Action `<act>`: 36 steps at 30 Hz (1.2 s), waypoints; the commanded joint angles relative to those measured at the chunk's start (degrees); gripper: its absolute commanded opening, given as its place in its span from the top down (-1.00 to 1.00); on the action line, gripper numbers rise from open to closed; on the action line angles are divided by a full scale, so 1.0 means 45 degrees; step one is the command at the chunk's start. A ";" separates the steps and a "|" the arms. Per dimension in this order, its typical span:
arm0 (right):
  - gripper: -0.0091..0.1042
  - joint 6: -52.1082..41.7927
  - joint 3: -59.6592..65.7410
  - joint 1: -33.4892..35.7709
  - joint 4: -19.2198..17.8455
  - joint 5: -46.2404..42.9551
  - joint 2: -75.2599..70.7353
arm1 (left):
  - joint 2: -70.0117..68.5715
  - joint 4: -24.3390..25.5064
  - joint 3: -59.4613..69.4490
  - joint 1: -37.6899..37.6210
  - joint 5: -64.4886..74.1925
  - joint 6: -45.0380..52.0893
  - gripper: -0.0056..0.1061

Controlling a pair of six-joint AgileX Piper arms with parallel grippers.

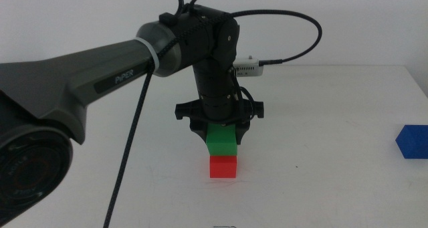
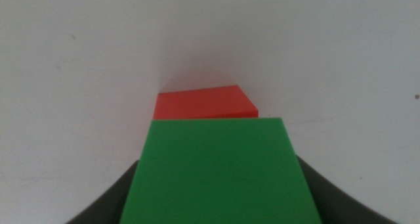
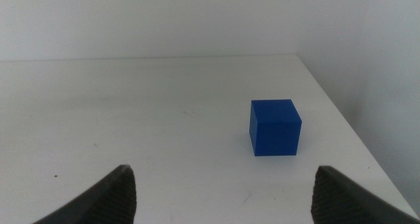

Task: Stack red cubes first, then green, then blue cubes in a specific spot.

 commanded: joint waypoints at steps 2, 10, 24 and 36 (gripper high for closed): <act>-0.48 -0.0145 -0.0226 -0.0074 -0.0144 -0.0952 -0.0252 | -0.0575 -0.0326 -0.0445 -0.0081 0.1220 -0.0183 0.32; -0.48 -0.0145 -0.0226 -0.0074 -0.0144 -0.0952 -0.0252 | -0.0331 -0.0230 -0.0445 -0.0081 0.1220 -0.0183 0.32; -0.48 -0.0145 -0.0226 -0.0074 -0.0144 -0.0952 -0.0252 | -0.0190 -0.0076 -0.0445 -0.0081 0.1220 0.0257 -0.63; -0.48 -0.0145 -0.0226 -0.0074 -0.0144 -0.0952 -0.0252 | -0.0696 0.0140 -0.0471 -0.0067 0.1192 0.0936 -0.74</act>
